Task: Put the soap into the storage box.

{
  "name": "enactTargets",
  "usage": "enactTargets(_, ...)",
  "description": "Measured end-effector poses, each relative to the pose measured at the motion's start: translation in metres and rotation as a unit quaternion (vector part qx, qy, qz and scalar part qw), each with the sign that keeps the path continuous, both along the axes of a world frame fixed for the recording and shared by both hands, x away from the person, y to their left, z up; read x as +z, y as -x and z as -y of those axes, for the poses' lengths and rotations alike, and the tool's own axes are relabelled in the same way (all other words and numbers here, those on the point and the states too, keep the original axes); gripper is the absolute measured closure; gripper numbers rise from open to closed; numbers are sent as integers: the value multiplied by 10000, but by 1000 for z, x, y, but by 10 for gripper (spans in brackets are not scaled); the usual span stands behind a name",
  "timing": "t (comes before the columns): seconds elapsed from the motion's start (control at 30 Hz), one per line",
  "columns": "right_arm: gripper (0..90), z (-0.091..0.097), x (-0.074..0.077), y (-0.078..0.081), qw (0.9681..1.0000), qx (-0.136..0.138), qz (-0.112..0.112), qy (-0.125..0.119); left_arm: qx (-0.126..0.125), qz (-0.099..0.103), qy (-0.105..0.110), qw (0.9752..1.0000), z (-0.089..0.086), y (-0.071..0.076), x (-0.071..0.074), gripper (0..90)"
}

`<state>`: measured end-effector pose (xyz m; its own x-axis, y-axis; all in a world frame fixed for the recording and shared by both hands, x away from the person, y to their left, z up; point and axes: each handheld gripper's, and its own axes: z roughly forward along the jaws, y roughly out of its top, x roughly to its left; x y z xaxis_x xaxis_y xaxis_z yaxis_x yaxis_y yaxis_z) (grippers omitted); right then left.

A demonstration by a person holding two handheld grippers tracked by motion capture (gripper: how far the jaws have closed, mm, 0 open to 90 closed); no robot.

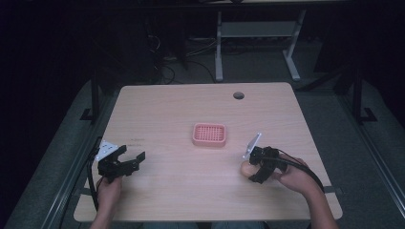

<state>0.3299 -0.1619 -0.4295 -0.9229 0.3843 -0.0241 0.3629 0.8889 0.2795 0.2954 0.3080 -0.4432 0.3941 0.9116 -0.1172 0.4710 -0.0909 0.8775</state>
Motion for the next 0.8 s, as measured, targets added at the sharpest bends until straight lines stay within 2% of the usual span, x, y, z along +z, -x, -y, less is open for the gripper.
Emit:
enactTargets(0.27,318,1,6,-6,9999,-15,7,-123,-5,-3,16,10000,0,0,0,142)
enactTargets(0.47,317,2,13,-13,9995,-31,5,-314,1,-5,38,10000,0,0,0,142)
enactTargets(0.8,317,-7,20,-23,9994,42,23,-353,32,-5,101,9999,1,0,0,142)
